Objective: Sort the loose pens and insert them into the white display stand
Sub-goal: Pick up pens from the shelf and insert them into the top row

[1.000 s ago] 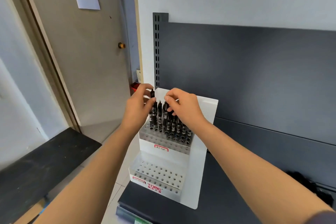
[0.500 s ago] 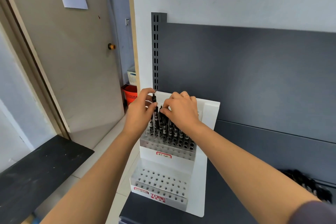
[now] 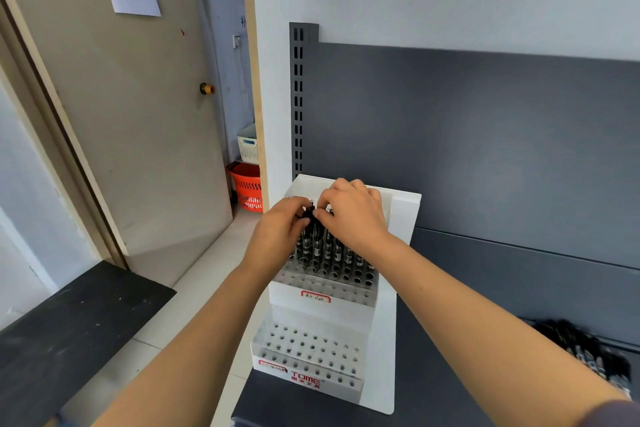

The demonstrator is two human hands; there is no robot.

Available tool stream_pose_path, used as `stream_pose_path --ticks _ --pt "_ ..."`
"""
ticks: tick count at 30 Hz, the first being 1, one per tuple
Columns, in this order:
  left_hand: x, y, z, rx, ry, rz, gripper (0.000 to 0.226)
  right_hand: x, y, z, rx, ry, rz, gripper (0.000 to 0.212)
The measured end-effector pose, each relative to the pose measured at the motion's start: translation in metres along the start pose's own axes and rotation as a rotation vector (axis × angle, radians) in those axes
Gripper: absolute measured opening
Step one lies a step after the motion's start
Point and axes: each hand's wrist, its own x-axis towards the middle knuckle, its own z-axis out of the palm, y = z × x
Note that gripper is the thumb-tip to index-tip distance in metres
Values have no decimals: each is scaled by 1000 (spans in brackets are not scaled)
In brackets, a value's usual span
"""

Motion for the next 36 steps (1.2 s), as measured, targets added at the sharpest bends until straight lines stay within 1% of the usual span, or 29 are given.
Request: stream_pose_path --ticks 4,8,11,13,16,19,22,24,27,30,33,36 --pt "5 5 -2 9 53 -17 17 1 -2 0 6 -10 -6 22" --pt "10 10 -1 79 43 -37 12 4 -3 -1 15 -33 -44 21" --pt "8 9 -1 67 24 -59 13 4 2 -1 30 -54 -48 19" --pt "6 12 -2 60 32 -66 19 2 6 -5 34 -55 -56 18" --pt "9 28 -1 60 119 -16 28 -4 16 -15 70 16 -61 20" --pt "16 53 7 61 139 69 27 -16 38 -28 102 95 -18 22" --pt "24 82 27 70 89 177 23 -36 73 -39 99 133 65 23" --pt "26 99 44 94 53 248 21 -52 98 -44 108 121 127 22" --pt "28 126 79 107 -50 328 19 -80 142 -52 114 77 219 20" --pt "25 151 115 88 -166 349 18 -104 183 -59 131 17 296 19" --pt "19 173 150 114 -248 373 18 -129 221 -66 167 -54 366 19" --pt "11 189 181 110 -326 391 19 -157 261 -69 153 -195 442 22"
